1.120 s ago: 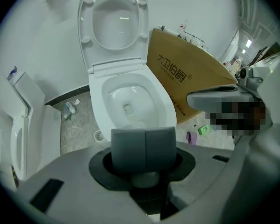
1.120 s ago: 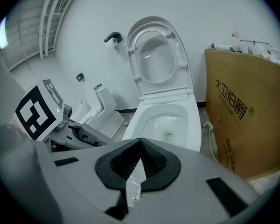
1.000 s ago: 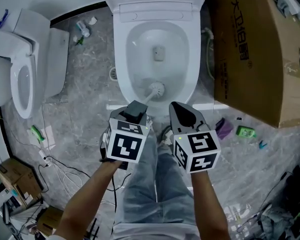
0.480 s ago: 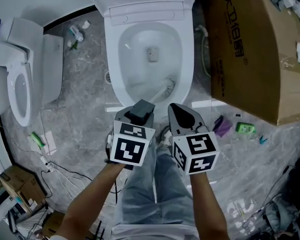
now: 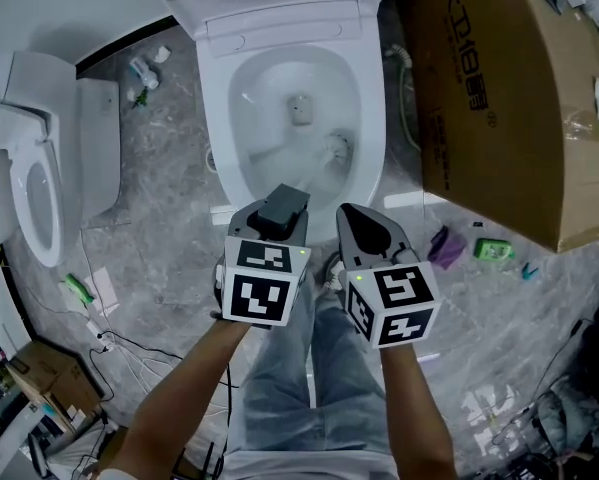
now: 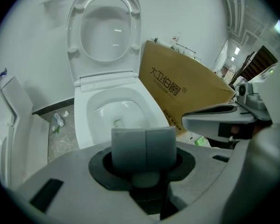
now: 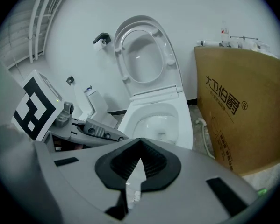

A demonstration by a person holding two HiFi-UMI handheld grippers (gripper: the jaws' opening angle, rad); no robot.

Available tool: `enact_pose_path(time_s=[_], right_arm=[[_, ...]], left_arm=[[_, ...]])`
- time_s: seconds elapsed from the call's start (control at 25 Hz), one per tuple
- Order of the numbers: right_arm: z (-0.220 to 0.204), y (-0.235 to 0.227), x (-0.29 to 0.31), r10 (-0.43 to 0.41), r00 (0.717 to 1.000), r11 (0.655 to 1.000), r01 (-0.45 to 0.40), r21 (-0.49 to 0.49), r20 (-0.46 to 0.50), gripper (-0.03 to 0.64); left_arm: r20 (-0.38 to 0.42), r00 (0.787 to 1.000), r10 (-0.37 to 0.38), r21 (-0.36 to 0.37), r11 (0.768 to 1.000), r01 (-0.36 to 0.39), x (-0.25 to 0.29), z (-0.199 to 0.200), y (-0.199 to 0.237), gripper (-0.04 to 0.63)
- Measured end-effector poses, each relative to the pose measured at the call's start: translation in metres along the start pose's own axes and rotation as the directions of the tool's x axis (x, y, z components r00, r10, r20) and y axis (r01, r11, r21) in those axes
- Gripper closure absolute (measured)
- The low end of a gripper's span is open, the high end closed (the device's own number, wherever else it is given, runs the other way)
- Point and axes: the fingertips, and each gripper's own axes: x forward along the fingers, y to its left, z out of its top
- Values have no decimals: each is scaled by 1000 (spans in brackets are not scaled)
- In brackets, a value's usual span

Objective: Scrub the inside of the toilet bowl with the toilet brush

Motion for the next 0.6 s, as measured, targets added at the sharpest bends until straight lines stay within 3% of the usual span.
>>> enact_pose_path(time_s=[0.2, 0.6], right_arm=[[1, -2, 11, -12, 1000, 1000, 12, 15, -8, 617], [7, 3, 34, -28, 999, 999, 29, 40, -19, 617]], left_arm=[[-4, 1000, -1, -11, 1000, 1, 13, 6, 16, 443], [1, 1000, -12, 44, 999, 12, 36, 28, 38, 443]])
